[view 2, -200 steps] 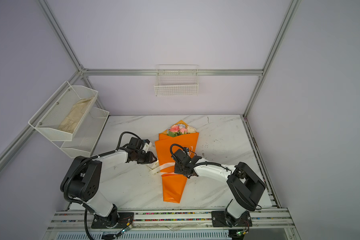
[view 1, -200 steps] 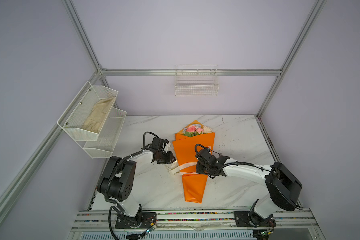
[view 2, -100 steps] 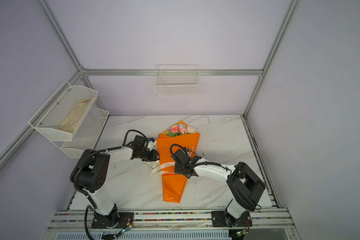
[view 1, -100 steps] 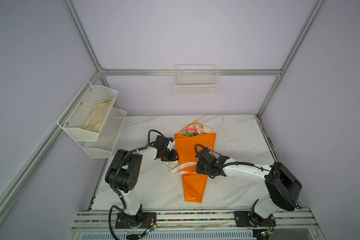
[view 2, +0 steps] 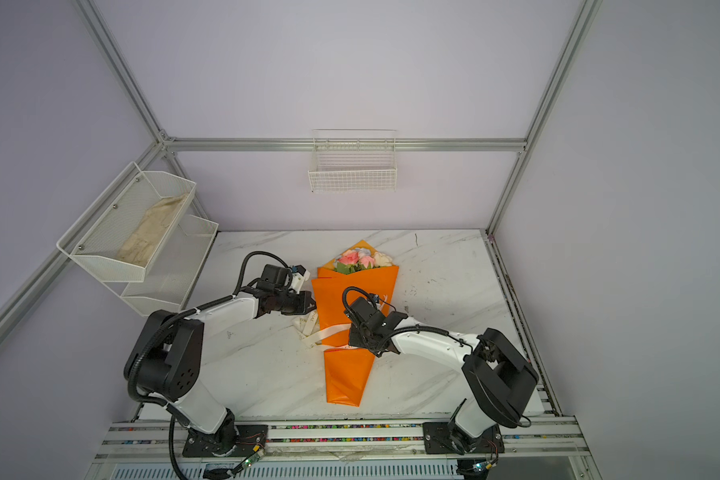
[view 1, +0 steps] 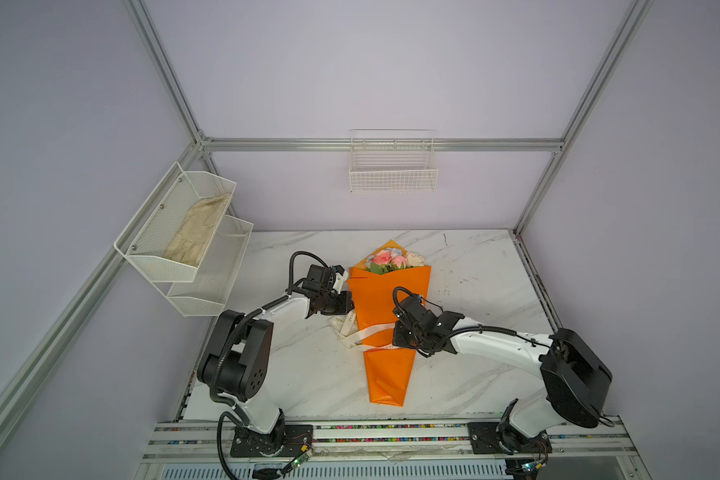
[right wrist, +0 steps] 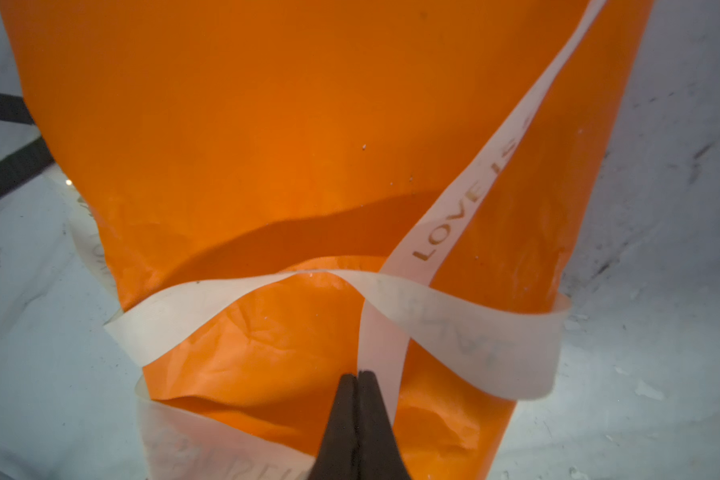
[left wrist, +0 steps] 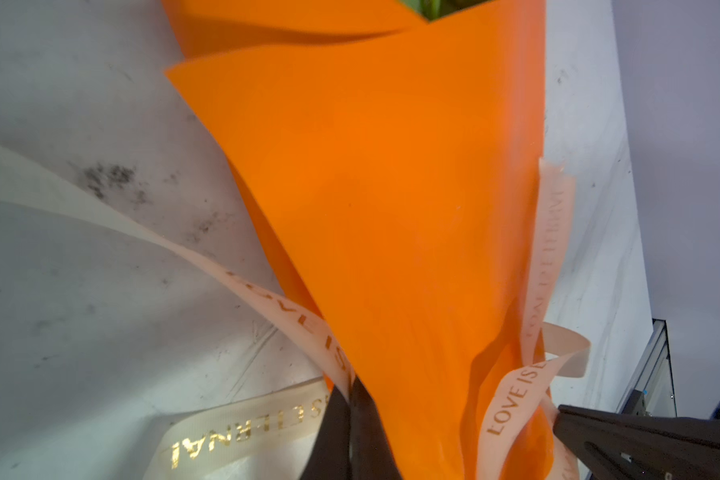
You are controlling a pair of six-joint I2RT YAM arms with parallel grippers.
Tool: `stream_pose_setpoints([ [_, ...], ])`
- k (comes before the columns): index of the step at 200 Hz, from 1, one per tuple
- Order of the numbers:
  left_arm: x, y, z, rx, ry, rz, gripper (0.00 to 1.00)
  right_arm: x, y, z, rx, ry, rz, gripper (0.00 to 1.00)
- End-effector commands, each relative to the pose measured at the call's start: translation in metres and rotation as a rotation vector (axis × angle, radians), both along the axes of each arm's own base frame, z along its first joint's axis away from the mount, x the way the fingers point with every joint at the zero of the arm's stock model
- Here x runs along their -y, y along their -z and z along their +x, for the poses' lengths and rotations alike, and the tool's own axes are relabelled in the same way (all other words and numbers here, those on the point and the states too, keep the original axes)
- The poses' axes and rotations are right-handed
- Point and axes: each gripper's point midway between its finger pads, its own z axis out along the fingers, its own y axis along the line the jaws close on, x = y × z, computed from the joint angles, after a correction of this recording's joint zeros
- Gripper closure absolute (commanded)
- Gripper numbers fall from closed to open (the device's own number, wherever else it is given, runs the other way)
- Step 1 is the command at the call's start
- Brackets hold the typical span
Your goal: Tie the bouquet of fake flowers
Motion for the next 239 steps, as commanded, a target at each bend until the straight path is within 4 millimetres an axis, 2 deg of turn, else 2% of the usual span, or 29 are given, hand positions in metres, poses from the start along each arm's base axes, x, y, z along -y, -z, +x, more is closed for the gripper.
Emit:
stream_pose_setpoints([
  [1,-0.010,-0.014,-0.003,0.034,-0.067,-0.004,1.00,0.012,-0.010,-0.015,-0.047,0.052,0.056,1.00],
  [12,-0.014,-0.012,-0.006,0.020,-0.085,0.005,1.00,0.015,-0.015,-0.018,-0.051,0.065,0.079,1.00],
  [15,-0.014,-0.010,-0.007,0.015,-0.087,0.006,1.00,0.016,-0.024,-0.018,-0.038,0.066,0.104,1.00],
  [31,-0.017,-0.005,-0.010,-0.005,-0.099,0.008,1.00,0.015,-0.040,-0.023,-0.048,0.057,0.179,1.00],
  [56,-0.019,-0.001,-0.012,-0.023,-0.104,0.014,1.00,-0.007,-0.069,-0.048,-0.126,-0.125,0.329,1.00],
  [80,-0.018,0.001,-0.012,-0.030,-0.104,0.013,1.00,-0.006,-0.081,-0.068,-0.155,-0.213,0.356,1.00],
  [96,-0.017,0.003,-0.012,-0.035,-0.104,0.009,1.00,-0.010,-0.101,-0.072,-0.107,-0.276,0.405,1.00],
  [114,-0.017,0.002,-0.012,-0.035,-0.108,0.008,1.00,0.013,-0.109,-0.054,-0.043,-0.143,0.300,1.00],
  [133,-0.021,0.001,-0.013,-0.027,-0.126,0.018,1.00,0.056,-0.110,-0.035,-0.005,0.039,0.074,1.00],
  [147,-0.027,0.000,-0.013,-0.020,-0.153,0.040,1.00,0.088,-0.123,-0.022,0.062,0.154,-0.072,1.00],
  [159,-0.033,0.002,-0.014,-0.018,-0.176,0.052,1.00,0.107,-0.136,-0.015,0.122,0.240,-0.121,1.00],
  [175,-0.037,0.004,-0.015,-0.021,-0.197,0.061,1.00,0.116,-0.145,-0.008,0.189,0.290,-0.124,1.00],
  [201,-0.044,0.007,-0.018,-0.025,-0.219,0.080,1.00,0.120,-0.142,0.006,0.250,0.329,-0.161,1.00],
  [239,-0.067,0.007,-0.023,-0.023,-0.293,0.133,1.00,0.091,-0.133,0.034,0.271,0.231,-0.121,1.00],
])
